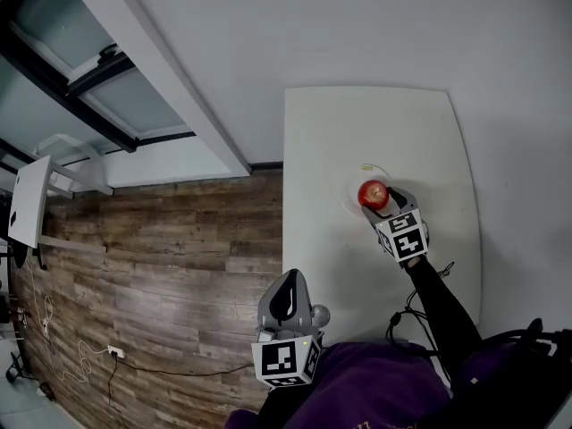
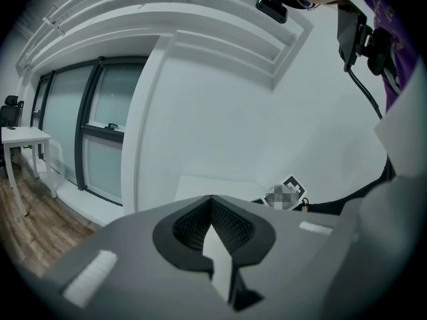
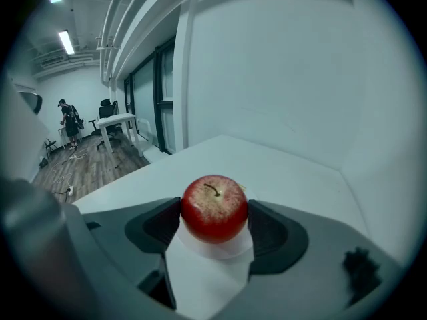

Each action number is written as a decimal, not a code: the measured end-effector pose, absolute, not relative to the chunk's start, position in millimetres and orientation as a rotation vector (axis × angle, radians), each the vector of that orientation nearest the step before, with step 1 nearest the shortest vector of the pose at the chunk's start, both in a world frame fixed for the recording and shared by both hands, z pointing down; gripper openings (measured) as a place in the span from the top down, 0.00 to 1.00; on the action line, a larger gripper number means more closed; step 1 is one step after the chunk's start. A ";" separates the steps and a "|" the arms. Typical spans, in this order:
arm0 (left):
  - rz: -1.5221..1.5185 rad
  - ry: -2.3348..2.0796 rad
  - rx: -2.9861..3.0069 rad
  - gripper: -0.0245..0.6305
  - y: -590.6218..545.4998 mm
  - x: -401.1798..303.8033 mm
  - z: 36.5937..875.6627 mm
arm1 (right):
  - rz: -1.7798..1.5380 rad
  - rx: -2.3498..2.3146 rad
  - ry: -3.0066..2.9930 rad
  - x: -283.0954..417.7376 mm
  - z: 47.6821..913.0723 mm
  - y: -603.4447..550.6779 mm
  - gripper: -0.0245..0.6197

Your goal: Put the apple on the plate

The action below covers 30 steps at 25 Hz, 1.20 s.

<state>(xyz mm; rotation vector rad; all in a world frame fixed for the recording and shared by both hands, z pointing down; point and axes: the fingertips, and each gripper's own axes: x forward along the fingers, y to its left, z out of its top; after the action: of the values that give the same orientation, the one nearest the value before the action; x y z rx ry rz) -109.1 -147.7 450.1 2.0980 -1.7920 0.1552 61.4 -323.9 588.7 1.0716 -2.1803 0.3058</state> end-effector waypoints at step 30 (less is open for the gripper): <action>0.167 -1.794 2.104 0.95 -146.6 -106.1 449.1 | 0.292 1.037 -2.217 56.5 588.8 -329.1 0.45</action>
<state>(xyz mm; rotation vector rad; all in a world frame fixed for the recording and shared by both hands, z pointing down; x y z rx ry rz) -106.1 -146.6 449.1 2.1043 -1.7937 0.1671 56.5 -329.1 588.8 1.0368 -2.2165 0.2919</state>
